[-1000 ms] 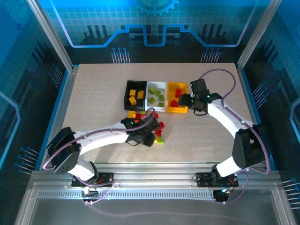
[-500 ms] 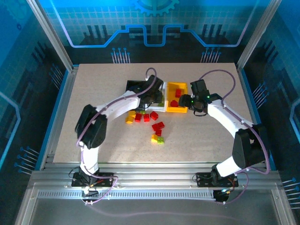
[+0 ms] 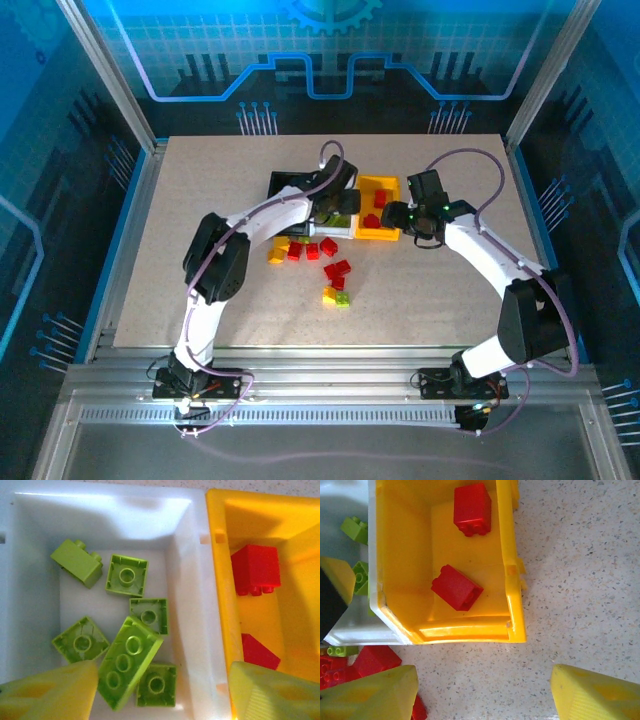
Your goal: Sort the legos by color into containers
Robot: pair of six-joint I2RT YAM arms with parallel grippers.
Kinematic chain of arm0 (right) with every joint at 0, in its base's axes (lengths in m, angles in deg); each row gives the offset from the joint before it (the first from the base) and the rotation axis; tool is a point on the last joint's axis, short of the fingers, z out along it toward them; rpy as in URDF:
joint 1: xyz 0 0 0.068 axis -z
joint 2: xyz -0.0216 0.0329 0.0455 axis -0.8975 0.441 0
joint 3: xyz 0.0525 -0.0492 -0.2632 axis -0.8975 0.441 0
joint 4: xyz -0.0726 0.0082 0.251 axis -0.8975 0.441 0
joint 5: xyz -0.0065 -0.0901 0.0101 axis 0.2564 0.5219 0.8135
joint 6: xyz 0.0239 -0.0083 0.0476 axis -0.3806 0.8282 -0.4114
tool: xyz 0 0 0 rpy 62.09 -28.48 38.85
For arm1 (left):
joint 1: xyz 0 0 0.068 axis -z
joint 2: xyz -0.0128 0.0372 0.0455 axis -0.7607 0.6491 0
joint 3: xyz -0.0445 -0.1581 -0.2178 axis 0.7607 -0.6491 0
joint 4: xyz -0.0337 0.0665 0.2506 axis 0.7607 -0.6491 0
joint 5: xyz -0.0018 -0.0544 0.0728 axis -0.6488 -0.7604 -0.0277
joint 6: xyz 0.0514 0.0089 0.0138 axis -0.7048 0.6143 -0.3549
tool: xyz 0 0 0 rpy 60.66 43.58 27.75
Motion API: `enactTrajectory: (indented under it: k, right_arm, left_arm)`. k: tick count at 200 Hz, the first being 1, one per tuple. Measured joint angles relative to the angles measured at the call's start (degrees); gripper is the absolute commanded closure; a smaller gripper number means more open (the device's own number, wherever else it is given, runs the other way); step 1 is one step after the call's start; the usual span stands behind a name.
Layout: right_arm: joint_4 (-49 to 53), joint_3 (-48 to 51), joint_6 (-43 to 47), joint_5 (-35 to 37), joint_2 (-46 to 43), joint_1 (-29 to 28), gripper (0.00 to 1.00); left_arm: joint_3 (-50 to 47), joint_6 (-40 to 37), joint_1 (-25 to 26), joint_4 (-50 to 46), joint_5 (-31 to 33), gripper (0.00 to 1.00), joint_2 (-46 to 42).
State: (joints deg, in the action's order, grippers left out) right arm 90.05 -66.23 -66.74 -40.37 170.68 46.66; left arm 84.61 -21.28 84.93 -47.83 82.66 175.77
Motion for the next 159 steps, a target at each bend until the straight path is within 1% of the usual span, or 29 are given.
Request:
enactTrajectory:
  k: [24, 55, 69, 88, 102, 118, 139, 159]
  right_arm:
    - [0.0, 0.0, 0.17, -0.66, 0.0, 0.0, 0.28]
    - [-0.04, 0.0, 0.83, -1.29, 0.0, -0.24, 0.28]
    - [-0.04, 0.0, 1.42, -1.49, 0.0, -0.98, 0.28]
    - [-0.09, 0.0, 2.12, -1.66, 0.31, -3.21, 0.28]
    - [-0.09, 0.0, 2.14, -1.68, 0.94, -4.76, 0.28]
    - [-0.09, 0.0, 2.12, -1.68, 1.95, -5.79, 0.28]
    - [-0.09, 0.0, 2.1, -1.64, 2.91, -6.21, 0.29]
    - [-0.11, 0.0, 2.1, -1.42, 2.91, -6.4, 0.28]
  left_arm:
    - [-9.9, 0.66, 0.92, 1.49, -0.44, 0.19, -9.31]
    - [-23.3, 1.73, 1.84, 2.71, -0.68, 0.15, -23.67]
    - [-29.46, 2.27, 1.86, 3.26, -0.55, 0.08, -28.98]
    - [-37.64, 3.37, 1.84, 3.65, 0.17, 0.08, -34.25]
    - [-42.1, 3.67, 1.84, 3.96, 0.26, 0.09, -35.8]
    - [-44.72, 3.67, 1.84, 4.5, 0.22, 0.1, -35.5]
    - [-44.89, 3.63, 1.86, 6.91, 0.2, 0.16, -33.22]
    - [-43.28, 3.43, 1.86, 9.22, -0.02, 0.22, -28.94]
